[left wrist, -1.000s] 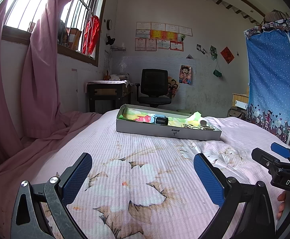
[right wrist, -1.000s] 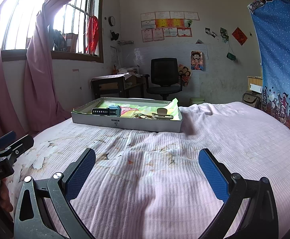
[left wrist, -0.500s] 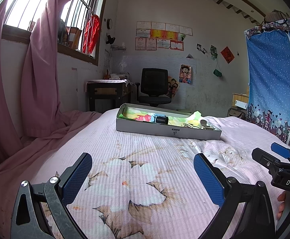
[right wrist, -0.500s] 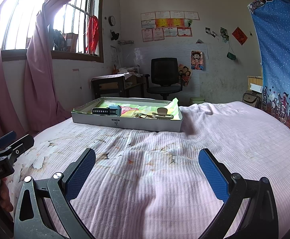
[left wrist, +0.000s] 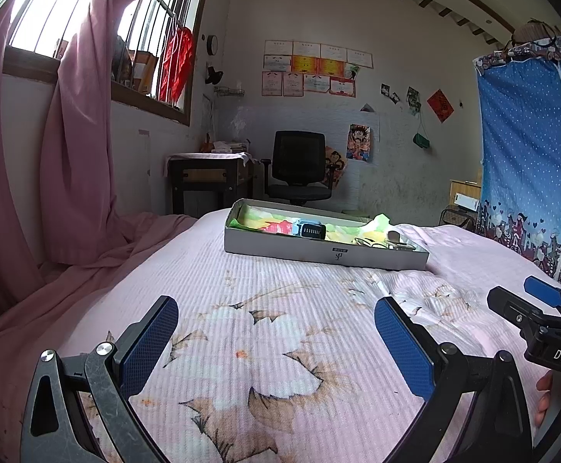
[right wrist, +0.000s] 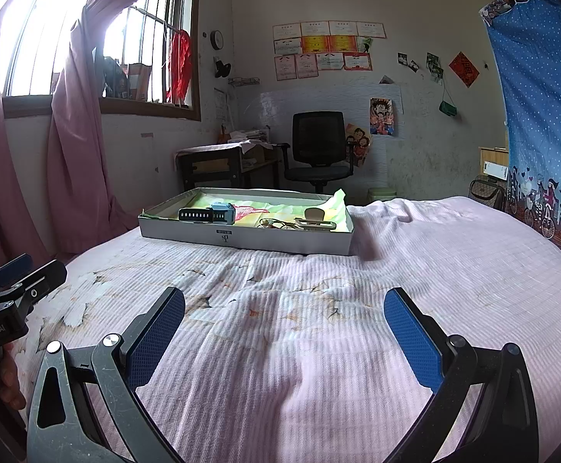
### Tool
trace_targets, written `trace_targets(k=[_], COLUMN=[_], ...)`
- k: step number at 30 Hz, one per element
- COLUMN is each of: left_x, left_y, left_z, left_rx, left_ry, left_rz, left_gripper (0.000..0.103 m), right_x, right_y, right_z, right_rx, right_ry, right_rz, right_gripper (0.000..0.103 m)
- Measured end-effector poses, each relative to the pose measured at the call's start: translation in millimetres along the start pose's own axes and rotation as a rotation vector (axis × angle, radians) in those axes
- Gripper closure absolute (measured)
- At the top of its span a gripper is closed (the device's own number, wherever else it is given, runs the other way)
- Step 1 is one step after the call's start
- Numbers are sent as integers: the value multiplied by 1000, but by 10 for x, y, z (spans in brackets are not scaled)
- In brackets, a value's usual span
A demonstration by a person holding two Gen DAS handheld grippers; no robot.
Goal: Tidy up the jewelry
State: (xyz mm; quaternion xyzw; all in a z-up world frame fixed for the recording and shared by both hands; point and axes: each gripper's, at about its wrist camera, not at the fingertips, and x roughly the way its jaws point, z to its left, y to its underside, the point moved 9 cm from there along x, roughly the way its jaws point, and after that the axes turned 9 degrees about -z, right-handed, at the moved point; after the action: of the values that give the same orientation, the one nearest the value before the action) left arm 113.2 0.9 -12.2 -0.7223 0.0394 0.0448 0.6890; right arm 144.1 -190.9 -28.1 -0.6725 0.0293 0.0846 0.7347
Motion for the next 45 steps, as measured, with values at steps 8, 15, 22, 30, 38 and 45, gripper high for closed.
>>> trace_targets(k=[8,15,22,30,38,45], left_x=[1,1,2,3,16,27], left_y=[-1,-3,-1,-3,19,55], left_z=[1,2,-1,3,0,-3], left_rx=[0,0,0,0,2,9], left_ry=[1,0,1,0,0,-12], left_rz=[-1,-2,-1,-1,5,12], left_gripper=[1,1,1,1,1,1], right_x=[0,0,0,-1,-1,-1], right_y=[8,6,8,1,1,-2], right_z=[9,10,12,11,12,11], right_rx=[-1,-1,-1,-1,-1,-1], right_ry=[-1,-1,-1,-1,-1,-1], right_rz=[0,0,1,1,1,1], right_gripper=[1,1,1,1,1,1])
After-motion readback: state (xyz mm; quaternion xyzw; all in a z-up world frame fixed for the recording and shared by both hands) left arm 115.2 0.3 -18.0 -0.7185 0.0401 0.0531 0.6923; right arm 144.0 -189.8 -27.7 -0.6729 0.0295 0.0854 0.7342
